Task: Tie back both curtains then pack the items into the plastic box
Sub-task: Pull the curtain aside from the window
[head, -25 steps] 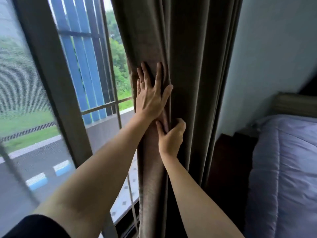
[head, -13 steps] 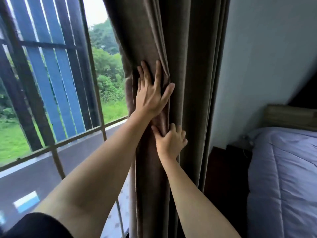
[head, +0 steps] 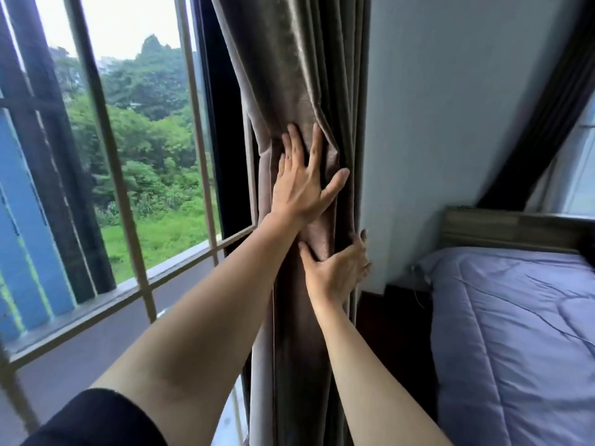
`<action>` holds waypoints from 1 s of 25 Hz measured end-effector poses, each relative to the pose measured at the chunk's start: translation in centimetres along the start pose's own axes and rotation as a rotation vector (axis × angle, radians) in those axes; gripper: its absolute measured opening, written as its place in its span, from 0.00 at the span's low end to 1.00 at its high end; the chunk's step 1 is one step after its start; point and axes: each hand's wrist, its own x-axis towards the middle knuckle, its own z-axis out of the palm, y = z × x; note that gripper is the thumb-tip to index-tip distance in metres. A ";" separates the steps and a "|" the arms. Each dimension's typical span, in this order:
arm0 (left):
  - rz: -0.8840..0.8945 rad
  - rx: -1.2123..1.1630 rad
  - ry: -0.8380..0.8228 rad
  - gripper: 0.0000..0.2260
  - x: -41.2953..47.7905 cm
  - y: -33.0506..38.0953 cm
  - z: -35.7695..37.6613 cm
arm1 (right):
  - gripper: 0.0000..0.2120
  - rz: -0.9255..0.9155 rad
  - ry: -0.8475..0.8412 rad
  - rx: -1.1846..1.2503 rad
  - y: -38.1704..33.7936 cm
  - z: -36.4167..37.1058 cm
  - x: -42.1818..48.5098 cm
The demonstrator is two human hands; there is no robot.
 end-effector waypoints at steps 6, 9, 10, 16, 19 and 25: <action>0.039 0.017 -0.021 0.41 4.3 -1.7 5.3 | 0.60 0.017 -0.116 -0.042 2.5 2.9 5.4; 0.042 0.015 -0.024 0.41 6.9 -2.2 8.5 | 0.61 0.019 -0.133 -0.085 4.0 4.7 8.6; 0.039 0.012 -0.022 0.42 7.9 -2.3 9.6 | 0.61 0.014 -0.136 -0.089 4.6 5.4 9.6; 0.006 0.078 0.015 0.42 14.0 -3.5 18.0 | 0.60 -0.033 -0.147 -0.063 9.5 10.5 17.4; -0.026 0.107 0.049 0.41 16.1 -4.4 21.8 | 0.58 -0.061 -0.183 -0.032 11.6 12.9 20.9; -0.177 0.078 -0.008 0.39 20.7 -5.6 28.9 | 0.54 -0.108 -0.339 0.001 16.0 17.7 28.6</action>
